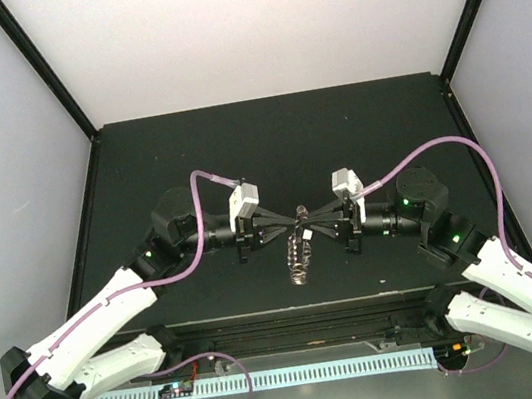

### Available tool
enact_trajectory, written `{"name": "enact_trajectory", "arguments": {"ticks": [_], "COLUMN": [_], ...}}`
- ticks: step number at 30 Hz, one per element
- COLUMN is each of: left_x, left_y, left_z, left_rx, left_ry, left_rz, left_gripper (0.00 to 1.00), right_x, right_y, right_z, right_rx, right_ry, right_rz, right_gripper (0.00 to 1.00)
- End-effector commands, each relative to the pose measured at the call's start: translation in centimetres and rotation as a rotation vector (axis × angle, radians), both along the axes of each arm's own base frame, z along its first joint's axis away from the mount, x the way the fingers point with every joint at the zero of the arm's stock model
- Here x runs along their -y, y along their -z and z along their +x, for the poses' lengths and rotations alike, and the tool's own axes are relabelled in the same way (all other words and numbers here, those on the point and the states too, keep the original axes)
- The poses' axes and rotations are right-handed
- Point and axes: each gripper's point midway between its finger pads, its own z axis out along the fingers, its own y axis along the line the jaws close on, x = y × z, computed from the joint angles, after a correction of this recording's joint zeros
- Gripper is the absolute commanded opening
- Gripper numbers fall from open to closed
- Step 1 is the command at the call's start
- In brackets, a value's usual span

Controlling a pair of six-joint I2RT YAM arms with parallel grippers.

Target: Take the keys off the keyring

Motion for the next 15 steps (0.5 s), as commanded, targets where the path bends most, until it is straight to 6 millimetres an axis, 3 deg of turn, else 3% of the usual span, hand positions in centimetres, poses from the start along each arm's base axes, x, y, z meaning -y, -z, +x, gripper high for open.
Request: {"name": "enact_trajectory", "arguments": {"ticks": [1, 7, 15], "left_x": [-1.1, -1.6, -1.6], "left_y": [-3.8, -5.0, -3.7], "left_z": [-1.6, -1.8, -1.6], "left_rx": [0.094, 0.132, 0.111], "left_ry": [0.023, 0.003, -0.018], "left_rz": [-0.163, -0.208, -0.165], "left_gripper": [0.01, 0.01, 0.02], "right_x": [0.1, -0.1, 0.6], "right_y": [-1.1, -1.2, -2.7], "right_z": [0.6, 0.0, -0.6], "right_rx": [-0.026, -0.066, 0.002], "right_ry": [0.029, -0.009, -0.008], "right_rz": [0.069, 0.112, 0.167], "right_gripper": [0.01, 0.01, 0.01]}}
